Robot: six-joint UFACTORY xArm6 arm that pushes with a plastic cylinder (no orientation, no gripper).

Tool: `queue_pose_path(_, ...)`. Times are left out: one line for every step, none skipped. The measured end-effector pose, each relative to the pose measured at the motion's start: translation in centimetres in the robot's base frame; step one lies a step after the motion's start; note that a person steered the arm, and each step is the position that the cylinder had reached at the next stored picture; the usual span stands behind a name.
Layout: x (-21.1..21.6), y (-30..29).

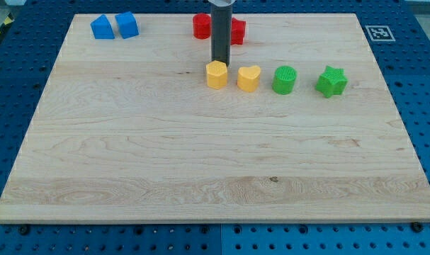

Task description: Move the red star up a bit

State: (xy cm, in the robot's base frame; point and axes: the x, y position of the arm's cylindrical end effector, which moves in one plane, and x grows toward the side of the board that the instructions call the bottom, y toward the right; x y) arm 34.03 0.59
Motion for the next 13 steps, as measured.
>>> queue_pose_path(0.8,0.0)
queue_pose_path(1.8,-0.2)
queue_pose_path(1.5,-0.2)
queue_pose_path(-0.4,-0.2)
queue_pose_path(-0.4,-0.2)
queue_pose_path(-0.4,-0.2)
queue_pose_path(-0.4,-0.2)
queue_pose_path(-0.4,-0.2)
queue_pose_path(-1.7,0.0)
queue_pose_path(-3.0,0.1)
queue_pose_path(-4.3,1.5)
queue_pose_path(-5.1,3.1)
queue_pose_path(-6.1,3.6)
